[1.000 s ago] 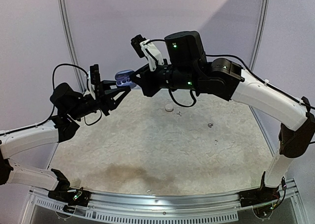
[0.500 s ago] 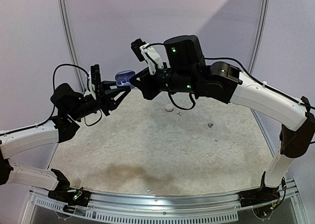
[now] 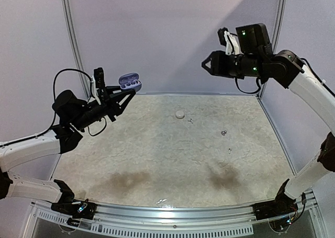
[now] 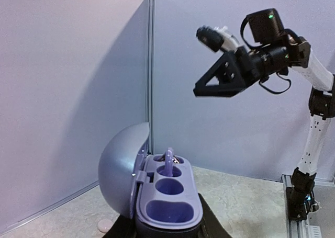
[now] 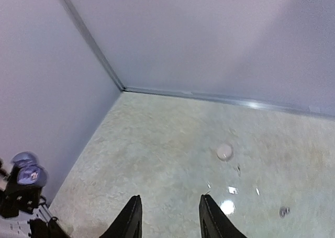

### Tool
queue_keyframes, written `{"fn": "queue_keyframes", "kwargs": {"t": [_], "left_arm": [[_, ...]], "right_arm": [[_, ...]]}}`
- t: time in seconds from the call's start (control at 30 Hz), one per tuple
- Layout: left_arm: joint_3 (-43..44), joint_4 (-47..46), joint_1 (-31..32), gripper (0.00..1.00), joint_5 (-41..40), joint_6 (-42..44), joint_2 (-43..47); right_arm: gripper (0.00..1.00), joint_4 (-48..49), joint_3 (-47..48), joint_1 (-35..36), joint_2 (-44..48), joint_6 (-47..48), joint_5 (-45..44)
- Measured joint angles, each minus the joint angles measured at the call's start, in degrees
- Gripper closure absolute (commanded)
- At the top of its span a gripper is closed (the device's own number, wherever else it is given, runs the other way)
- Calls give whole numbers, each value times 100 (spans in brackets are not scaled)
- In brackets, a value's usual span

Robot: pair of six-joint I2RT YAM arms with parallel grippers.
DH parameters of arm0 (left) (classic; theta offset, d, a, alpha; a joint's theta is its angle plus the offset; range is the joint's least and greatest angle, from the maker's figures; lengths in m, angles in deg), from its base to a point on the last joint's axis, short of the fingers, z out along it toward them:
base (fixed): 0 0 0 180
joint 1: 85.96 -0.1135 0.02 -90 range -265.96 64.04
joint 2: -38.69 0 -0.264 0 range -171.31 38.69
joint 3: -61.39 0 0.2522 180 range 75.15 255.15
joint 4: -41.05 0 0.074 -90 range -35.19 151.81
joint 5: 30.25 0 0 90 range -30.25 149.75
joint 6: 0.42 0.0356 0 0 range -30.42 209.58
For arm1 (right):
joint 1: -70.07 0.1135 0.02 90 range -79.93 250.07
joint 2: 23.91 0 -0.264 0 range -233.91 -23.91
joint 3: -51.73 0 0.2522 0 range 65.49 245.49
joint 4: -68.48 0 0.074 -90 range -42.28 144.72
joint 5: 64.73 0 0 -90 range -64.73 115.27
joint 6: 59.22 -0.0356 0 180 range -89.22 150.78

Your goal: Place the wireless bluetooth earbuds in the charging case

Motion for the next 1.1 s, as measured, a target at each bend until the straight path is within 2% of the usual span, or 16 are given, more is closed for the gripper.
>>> {"fn": "queue_keyframes", "kwargs": {"t": [0.07,0.23,0.27,0.33,0.4,0.5,0.73,0.93,1.1], "left_arm": [[-9,17,0,100,-28,-4,0],[-22,31,-7,100,-52,-4,0],[-24,31,-7,100,-55,-7,0],[-28,44,-11,100,-63,-7,0],[-28,83,-33,100,-68,-4,2],[-28,160,-61,100,-68,0,4],[-28,278,-127,100,-68,13,4],[-28,299,-212,100,-59,15,-11],[-28,319,-273,100,-22,11,-79]], "right_arm": [[43,-570,-164,-422,-79,-363,-15],[39,-1770,-380,-1228,-1023,-826,-59],[39,-1950,-376,-1346,-1281,-844,-92],[60,-2264,-293,-1537,-1784,-820,-162],[72,-2509,-87,-1672,-2271,-719,-179],[73,-2640,278,-1810,-2839,-413,-160],[68,-2824,1154,-2035,-4033,256,-24],[66,-2946,1193,-2079,-4697,686,-17],[67,-2951,1196,-2118,-4771,918,-17]]}}
